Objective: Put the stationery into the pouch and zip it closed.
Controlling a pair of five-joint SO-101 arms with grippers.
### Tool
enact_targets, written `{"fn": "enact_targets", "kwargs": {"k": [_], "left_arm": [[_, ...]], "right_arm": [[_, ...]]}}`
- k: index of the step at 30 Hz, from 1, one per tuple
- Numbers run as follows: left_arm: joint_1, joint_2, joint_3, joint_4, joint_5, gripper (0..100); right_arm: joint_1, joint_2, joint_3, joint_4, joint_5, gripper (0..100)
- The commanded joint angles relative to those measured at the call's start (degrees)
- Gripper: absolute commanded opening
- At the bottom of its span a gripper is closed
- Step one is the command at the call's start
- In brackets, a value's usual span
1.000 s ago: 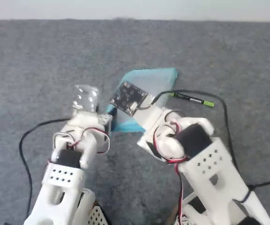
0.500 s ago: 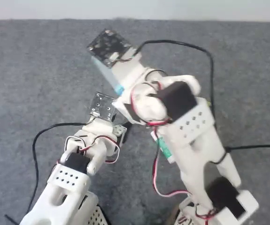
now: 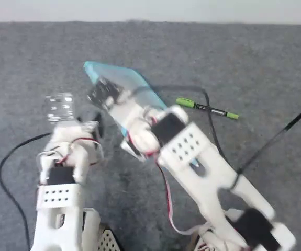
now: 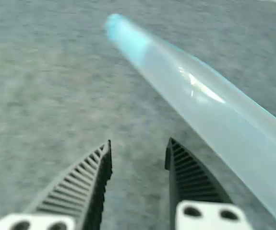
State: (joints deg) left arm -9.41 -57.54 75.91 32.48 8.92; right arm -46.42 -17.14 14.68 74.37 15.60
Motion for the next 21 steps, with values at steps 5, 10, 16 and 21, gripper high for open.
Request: {"fn": "enact_targets", "kwargs": {"k": [5,10,16,21], "left_arm": [[-6.59,-1.41,-5.49,2.02,1.93,17],[-5.71,-1.41,-5.23,2.11,-4.22,18],[7.30,-1.41,-4.97,7.12,-8.62,18],[15.91,-1.41,-4.88,7.03,-7.82,24]], "right_arm": [[5.76,-20.35,24.53,-10.24,1.32,0.6],[8.22,-24.75,35.78,-13.76,5.01,0.6],[8.40,-25.19,42.64,-19.47,5.19,0.6],[8.04,-25.19,42.81,-19.38,5.10,0.6]]}}
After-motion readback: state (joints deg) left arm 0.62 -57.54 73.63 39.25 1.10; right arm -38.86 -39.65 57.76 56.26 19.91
